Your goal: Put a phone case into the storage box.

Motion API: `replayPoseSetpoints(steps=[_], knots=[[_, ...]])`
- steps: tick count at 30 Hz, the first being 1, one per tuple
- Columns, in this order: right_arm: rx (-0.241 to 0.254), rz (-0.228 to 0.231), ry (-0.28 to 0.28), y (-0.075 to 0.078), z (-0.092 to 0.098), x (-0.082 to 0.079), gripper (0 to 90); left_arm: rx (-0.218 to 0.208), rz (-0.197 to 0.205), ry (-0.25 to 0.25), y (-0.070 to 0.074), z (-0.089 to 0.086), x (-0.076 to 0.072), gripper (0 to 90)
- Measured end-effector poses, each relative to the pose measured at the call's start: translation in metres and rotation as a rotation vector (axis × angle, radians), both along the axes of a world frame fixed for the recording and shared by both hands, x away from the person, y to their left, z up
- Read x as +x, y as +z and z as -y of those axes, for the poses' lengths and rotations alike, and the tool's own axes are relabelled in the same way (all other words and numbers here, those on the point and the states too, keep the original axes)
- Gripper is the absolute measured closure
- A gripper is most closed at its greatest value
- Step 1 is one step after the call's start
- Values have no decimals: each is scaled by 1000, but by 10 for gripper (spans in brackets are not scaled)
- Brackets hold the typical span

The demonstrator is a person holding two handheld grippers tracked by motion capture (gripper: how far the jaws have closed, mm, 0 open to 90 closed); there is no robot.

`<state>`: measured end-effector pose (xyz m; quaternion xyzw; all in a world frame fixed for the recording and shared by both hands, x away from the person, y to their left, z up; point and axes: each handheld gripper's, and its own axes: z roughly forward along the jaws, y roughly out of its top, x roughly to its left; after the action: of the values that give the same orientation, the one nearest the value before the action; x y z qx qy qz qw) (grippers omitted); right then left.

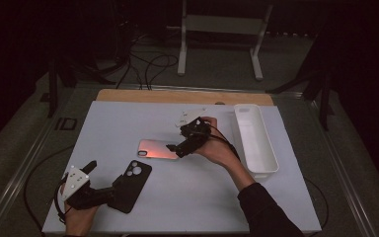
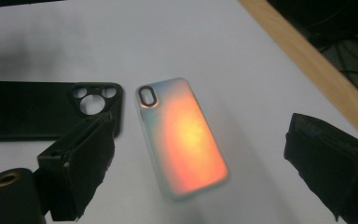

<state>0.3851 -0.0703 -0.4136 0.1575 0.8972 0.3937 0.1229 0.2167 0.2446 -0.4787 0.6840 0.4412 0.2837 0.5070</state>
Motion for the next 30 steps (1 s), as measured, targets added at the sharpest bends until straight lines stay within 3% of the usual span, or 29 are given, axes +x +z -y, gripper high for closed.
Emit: replayPoseSetpoints(steps=[4, 5, 8, 9, 17, 27, 30], knots=[[-14, -24, 30, -11, -9, 8, 83, -3, 0, 2, 0, -1, 0, 1], [-23, -43, 43, -20, -15, 14, 83, -5, 1, 2, 0, -1, 0, 0], [-27, -53, 45, -23, -17, 17, 83, -9, 0, 4, 0, -1, 0, 0], [-48, -81, 42, -35, -25, 23, 83, -9, 1, 4, 0, -1, 0, 1], [-133, -145, 27, -74, -40, 43, 83, -12, 1, 6, -1, -3, -1, 0], [-198, -208, 36, -98, -49, 49, 83, -12, -1, 3, -1, -2, -1, 0], [-215, -208, 37, -102, -50, 50, 83, -9, -2, 1, -1, -2, -1, 0]])
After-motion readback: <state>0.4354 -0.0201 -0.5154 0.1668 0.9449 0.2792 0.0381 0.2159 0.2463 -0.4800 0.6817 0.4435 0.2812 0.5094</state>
